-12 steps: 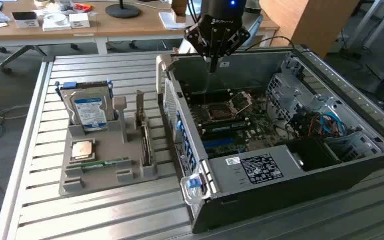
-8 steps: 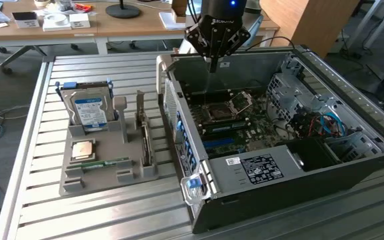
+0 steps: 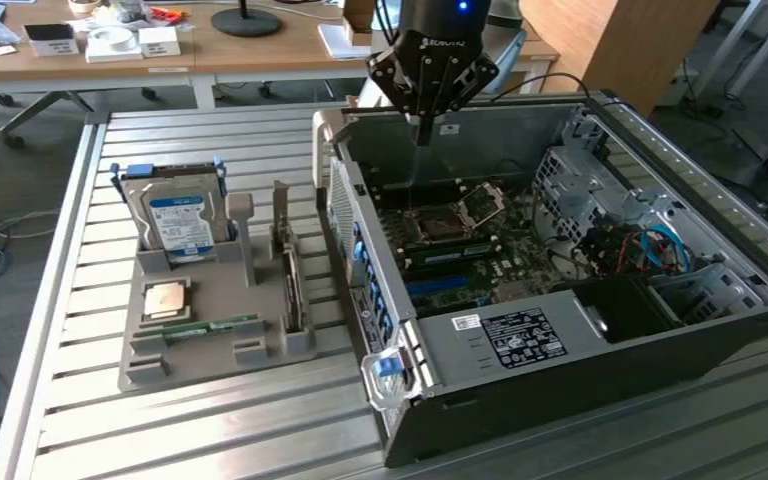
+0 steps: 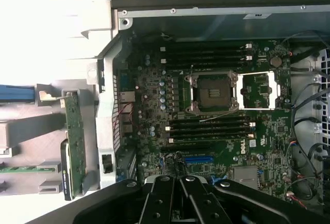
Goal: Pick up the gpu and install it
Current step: 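Reach for the gpu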
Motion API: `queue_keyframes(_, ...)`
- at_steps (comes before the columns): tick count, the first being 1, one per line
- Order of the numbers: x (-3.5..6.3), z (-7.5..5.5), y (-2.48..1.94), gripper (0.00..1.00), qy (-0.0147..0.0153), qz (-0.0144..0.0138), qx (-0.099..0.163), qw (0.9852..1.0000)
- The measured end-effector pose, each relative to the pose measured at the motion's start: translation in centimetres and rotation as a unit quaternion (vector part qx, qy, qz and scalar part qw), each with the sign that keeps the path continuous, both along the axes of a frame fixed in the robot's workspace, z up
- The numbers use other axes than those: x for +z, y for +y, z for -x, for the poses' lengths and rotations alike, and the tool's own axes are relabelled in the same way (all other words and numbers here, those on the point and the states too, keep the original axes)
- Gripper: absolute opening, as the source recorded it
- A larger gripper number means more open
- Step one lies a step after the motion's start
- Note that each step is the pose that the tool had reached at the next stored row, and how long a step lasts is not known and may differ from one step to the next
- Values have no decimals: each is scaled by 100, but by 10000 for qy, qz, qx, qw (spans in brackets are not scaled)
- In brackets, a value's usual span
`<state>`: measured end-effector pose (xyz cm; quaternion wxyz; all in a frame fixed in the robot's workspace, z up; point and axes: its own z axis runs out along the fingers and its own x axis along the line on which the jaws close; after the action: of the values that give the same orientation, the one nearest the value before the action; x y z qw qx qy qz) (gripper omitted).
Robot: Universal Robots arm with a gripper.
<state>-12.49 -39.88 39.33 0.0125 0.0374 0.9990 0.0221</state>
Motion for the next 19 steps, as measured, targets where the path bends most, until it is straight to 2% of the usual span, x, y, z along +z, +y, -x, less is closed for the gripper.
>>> queue_keyframes(19,0,143,0,11,0,0,0,10000)
